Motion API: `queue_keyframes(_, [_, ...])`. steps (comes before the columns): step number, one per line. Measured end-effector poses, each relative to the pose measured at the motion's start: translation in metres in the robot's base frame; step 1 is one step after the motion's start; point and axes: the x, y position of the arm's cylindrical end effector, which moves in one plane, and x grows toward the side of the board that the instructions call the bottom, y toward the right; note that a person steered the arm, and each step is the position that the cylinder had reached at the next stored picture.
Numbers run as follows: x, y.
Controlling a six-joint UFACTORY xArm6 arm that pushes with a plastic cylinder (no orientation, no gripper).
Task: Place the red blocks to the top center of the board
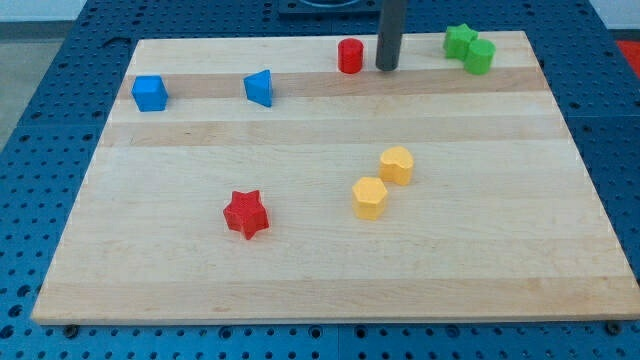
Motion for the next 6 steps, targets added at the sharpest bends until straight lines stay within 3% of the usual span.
queue_keyframes(3, [-0.002, -0.091])
queue_keyframes(4, [0.016, -0.083])
queue_keyframes(5, [0.08, -0.084])
queue_keyframes(6, [0.13, -0.127])
